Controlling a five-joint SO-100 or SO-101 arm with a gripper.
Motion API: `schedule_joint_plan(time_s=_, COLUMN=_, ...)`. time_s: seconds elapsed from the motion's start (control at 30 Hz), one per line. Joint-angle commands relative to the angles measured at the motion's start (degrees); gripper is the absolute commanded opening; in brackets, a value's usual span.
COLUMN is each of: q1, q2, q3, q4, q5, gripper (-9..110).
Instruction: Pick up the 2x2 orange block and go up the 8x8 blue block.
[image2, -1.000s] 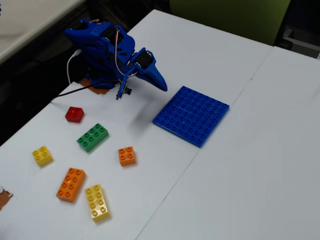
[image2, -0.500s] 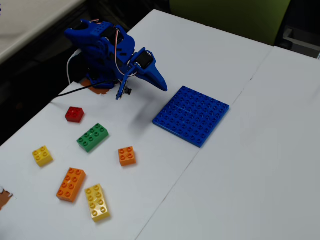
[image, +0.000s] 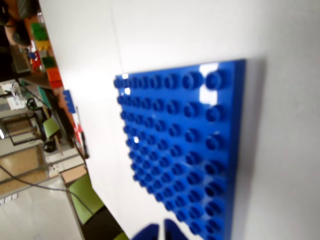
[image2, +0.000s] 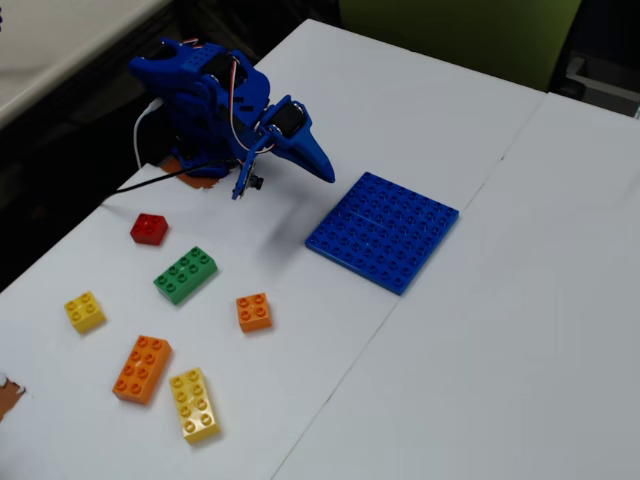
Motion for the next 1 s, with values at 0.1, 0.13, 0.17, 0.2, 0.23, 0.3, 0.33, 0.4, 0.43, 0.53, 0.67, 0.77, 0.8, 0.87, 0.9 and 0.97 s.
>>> schedule_joint_plan(time_s=0.1, q1=0.2, q2=2.5, q3=2.5, q4=0.2, q5=0.2, gripper=0)
schedule_joint_plan(time_s=0.13, q1=0.1, q2=2.5, q3=2.5, q4=0.2, q5=0.1, gripper=0)
schedule_joint_plan(time_s=0.17, q1=-1.2, q2=2.5, q3=2.5, q4=0.2, q5=-0.6, gripper=0)
schedule_joint_plan(time_s=0.2, q1=-2.1, q2=2.5, q3=2.5, q4=0.1, q5=-1.7, gripper=0)
schedule_joint_plan(time_s=0.23, q1=-2.1, q2=2.5, q3=2.5, q4=0.1, q5=-1.7, gripper=0)
schedule_joint_plan(time_s=0.3, q1=-2.3, q2=2.5, q3=2.4, q4=0.1, q5=-1.9, gripper=0)
schedule_joint_plan(time_s=0.33, q1=-2.5, q2=2.5, q3=2.3, q4=0.4, q5=-1.9, gripper=0)
schedule_joint_plan(time_s=0.4, q1=-2.5, q2=2.5, q3=1.9, q4=1.4, q5=-1.9, gripper=0)
schedule_joint_plan(time_s=0.43, q1=-2.4, q2=2.5, q3=1.8, q4=1.4, q5=-2.5, gripper=0)
schedule_joint_plan(time_s=0.53, q1=-2.5, q2=0.6, q3=-0.5, q4=-1.1, q5=-10.7, gripper=0)
schedule_joint_plan(time_s=0.67, q1=-1.9, q2=-6.8, q3=-6.8, q4=-4.7, q5=-17.4, gripper=0)
schedule_joint_plan(time_s=0.77, q1=-0.4, q2=-14.0, q3=-13.7, q4=-6.5, q5=-20.0, gripper=0)
schedule_joint_plan(time_s=0.8, q1=0.3, q2=-16.4, q3=-16.4, q4=-6.7, q5=-21.4, gripper=0)
schedule_joint_plan(time_s=0.87, q1=1.7, q2=-22.0, q3=-22.3, q4=-6.8, q5=-22.7, gripper=0)
schedule_joint_plan(time_s=0.9, q1=2.5, q2=-24.8, q3=-25.2, q4=-6.4, q5=-22.9, gripper=0)
schedule_joint_plan(time_s=0.97, q1=3.8, q2=-30.8, q3=-31.4, q4=-4.7, q5=-25.0, gripper=0)
